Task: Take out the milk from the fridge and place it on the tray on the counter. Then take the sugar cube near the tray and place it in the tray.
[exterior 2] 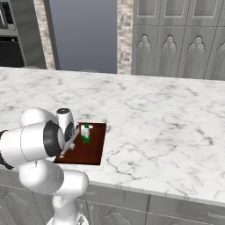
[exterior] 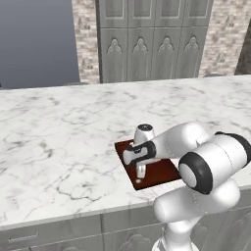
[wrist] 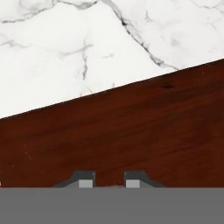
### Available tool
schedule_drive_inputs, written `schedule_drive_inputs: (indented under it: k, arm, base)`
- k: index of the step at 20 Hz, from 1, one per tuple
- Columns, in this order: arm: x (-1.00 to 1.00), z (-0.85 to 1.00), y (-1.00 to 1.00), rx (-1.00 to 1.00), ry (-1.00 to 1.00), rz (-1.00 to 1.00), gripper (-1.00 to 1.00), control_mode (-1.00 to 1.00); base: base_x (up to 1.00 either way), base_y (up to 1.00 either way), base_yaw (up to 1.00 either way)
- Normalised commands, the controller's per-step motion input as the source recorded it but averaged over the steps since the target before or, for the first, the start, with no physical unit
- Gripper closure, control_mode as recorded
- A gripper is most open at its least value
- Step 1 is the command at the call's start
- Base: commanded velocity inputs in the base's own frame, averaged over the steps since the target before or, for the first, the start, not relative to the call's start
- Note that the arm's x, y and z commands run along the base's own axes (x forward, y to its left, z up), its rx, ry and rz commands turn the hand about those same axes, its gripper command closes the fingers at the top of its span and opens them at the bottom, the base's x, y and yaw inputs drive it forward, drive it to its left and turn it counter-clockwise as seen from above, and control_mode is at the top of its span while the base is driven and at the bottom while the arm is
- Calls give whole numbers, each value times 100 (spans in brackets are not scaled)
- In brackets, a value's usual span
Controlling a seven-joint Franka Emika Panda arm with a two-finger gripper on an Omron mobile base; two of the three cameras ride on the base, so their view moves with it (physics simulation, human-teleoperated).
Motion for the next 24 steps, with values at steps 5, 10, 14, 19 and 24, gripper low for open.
schedule_drive_inputs:
  k: [5, 10, 14, 19, 24]
  arm:
    - [7, -34, 17, 0, 1, 6, -100, -100]
    - [0, 0, 1, 0, -2, 2, -100, -100]
    - [-7, 33, 10, 0, -14, 0, -100, -100]
    - [-28, 84, 0, -1, -28, 0, -100, -100]
    - [-22, 96, -24, 0, -9, 0, -100, -100]
  base:
    - [0, 0, 0]
    - [0, 0, 0]
    - [0, 0, 0]
    - [0, 0, 0]
    - [0, 0, 0]
